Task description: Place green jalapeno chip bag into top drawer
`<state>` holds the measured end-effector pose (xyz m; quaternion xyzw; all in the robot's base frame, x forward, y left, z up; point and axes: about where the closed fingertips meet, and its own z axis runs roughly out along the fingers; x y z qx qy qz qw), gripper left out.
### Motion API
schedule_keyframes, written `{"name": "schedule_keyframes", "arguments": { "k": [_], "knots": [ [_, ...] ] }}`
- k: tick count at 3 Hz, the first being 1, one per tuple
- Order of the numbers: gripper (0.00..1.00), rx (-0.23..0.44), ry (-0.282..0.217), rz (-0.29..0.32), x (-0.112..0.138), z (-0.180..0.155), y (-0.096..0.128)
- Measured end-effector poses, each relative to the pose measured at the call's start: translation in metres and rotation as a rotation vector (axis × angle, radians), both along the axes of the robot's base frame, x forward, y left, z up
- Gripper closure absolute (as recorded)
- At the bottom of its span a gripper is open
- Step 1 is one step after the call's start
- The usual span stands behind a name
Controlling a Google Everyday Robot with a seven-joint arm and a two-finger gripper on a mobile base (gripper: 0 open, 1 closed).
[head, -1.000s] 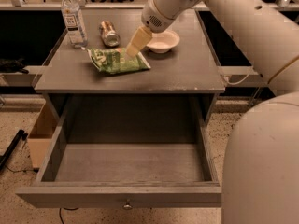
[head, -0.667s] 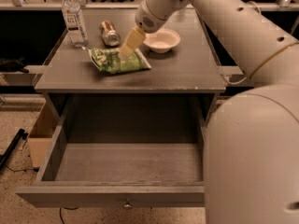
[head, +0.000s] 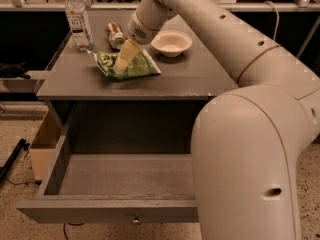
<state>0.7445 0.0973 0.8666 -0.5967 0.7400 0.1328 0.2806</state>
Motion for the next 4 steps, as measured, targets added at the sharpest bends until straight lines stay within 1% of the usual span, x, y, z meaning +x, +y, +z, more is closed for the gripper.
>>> {"name": "schedule_keyframes", "arguments": {
  "k": [1, 2, 3, 4],
  "knots": [
    [0.00, -0.017, 0.019, 0.021, -0.005, -0.013, 0.011],
    [0.00, -0.033, 0.032, 0.033, -0.014, -0.022, 0.013],
    [0.17, -0.035, 0.035, 0.035, -0.015, -0.024, 0.014],
    [0.48, -0.035, 0.035, 0.035, -0.015, -0.024, 0.014]
  ]
}}
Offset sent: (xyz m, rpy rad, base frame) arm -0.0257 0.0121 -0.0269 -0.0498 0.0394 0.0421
